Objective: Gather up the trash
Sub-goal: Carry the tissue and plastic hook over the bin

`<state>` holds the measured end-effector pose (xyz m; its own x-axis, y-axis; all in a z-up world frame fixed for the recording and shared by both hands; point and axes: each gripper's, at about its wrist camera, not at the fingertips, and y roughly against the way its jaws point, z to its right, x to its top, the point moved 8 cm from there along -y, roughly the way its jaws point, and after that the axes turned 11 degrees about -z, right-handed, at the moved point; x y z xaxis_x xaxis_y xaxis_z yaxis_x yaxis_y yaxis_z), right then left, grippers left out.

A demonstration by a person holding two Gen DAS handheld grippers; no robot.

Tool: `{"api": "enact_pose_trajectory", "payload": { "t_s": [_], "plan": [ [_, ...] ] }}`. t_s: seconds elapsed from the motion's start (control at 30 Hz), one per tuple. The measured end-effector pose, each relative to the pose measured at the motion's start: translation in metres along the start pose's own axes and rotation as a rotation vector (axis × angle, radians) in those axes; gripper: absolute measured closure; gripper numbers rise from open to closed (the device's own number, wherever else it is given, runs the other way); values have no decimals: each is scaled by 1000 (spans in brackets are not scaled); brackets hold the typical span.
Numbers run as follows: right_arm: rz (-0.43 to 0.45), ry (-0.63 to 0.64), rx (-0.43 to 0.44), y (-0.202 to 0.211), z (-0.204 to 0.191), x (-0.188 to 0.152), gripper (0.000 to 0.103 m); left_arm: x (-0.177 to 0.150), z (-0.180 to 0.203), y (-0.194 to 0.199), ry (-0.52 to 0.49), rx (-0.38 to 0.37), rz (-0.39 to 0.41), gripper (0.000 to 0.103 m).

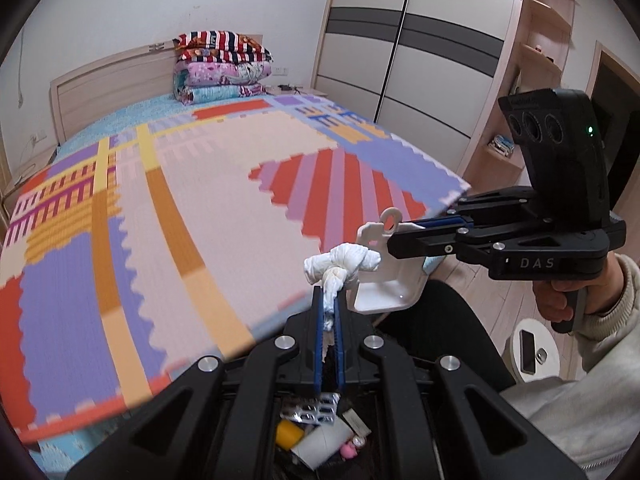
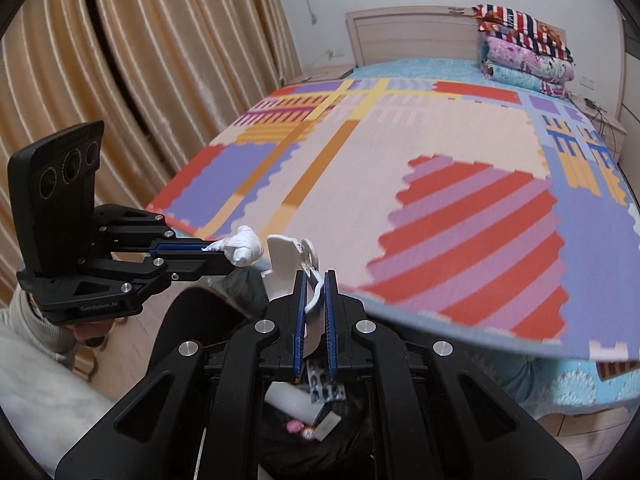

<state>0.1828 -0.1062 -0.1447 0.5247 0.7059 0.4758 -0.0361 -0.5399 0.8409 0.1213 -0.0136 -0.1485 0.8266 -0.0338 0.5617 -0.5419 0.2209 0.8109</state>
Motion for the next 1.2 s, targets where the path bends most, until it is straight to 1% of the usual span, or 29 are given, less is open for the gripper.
{"api": "enact_pose_trajectory", "payload": {
  "t_s": [0.1,0.2,0.3,0.37,0.47,0.63,0.7,0.8,0.83,0.9,1.0,1.07,1.2],
  "plan": [
    [-32,12,-6,-6,-9,-16,94,-16,5,-4,4,0,-22,99],
    [-63,19,-2,-15,-14,-31,94,-34,6,-14,29,-15,-59,99],
    [-105,8,8,-28,-17,-47,94,-56,5,-30,44,-5,-114,99],
    [-140,10,-6,-42,-18,-60,94,-72,3,-41,61,-11,-156,99],
    [-197,-3,15,-62,-21,-79,94,-92,3,-55,102,-63,-214,99],
    [-268,-22,21,-88,-19,-99,94,-124,0,-82,136,-70,-301,99],
    [-284,-22,15,-94,-19,-104,94,-137,2,-93,122,-63,-341,99],
    [-314,-32,1,-106,-16,-110,94,-148,3,-105,68,1,-382,99],
    [-321,-38,1,-109,-13,-113,94,-153,4,-110,62,6,-400,99],
    [-333,-54,2,-113,-11,-117,94,-158,7,-116,58,5,-420,99],
    [-345,-73,2,-119,-8,-122,94,-169,10,-127,43,8,-472,99],
    [-348,-71,-11,-121,-7,-123,94,-174,11,-131,51,3,-496,99],
    [-349,-60,-28,-125,-7,-122,94,-176,10,-138,64,4,-515,99]
  ]
}}
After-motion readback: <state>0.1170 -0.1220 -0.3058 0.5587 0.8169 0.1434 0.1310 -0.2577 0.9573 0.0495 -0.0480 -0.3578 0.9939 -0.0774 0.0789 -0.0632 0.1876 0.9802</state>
